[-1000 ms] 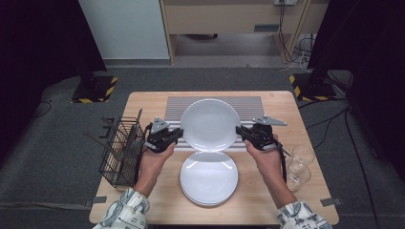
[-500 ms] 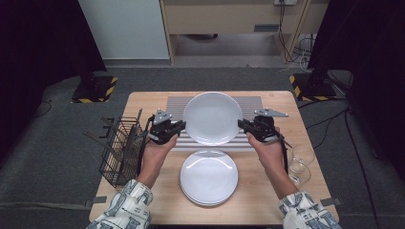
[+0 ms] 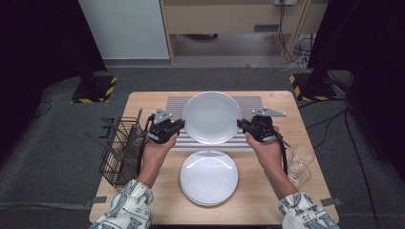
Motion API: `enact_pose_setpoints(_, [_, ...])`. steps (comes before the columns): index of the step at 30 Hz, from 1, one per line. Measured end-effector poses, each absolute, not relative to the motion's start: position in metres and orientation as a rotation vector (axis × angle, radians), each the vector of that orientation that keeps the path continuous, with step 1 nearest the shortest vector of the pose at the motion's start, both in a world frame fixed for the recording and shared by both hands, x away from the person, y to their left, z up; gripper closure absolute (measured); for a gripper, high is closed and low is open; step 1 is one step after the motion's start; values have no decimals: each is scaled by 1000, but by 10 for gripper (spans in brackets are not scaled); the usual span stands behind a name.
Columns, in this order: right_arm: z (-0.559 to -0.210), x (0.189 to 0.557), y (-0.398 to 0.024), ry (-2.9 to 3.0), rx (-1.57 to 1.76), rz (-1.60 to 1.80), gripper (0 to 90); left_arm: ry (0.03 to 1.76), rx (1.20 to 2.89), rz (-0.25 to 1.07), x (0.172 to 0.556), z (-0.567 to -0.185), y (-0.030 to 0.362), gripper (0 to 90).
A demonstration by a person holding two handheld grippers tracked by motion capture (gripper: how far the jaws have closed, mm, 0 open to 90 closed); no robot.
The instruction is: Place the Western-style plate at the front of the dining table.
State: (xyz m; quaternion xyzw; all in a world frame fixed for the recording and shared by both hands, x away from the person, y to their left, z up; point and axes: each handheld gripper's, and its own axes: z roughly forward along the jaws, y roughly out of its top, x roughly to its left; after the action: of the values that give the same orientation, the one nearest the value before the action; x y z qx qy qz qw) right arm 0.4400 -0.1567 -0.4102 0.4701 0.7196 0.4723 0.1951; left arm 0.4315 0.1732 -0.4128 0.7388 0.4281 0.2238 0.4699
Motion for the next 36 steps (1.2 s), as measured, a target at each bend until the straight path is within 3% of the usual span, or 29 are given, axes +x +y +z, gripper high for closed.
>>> enact_pose_setpoints(17, [-392,438,-163,1969,1304,1356,814,1026,1798,592,432,-393,164,818])
enact_pose_setpoints(36, [-392,470,-157,1984,1336,1347,809,1054,1788,600,460,-389,167,820])
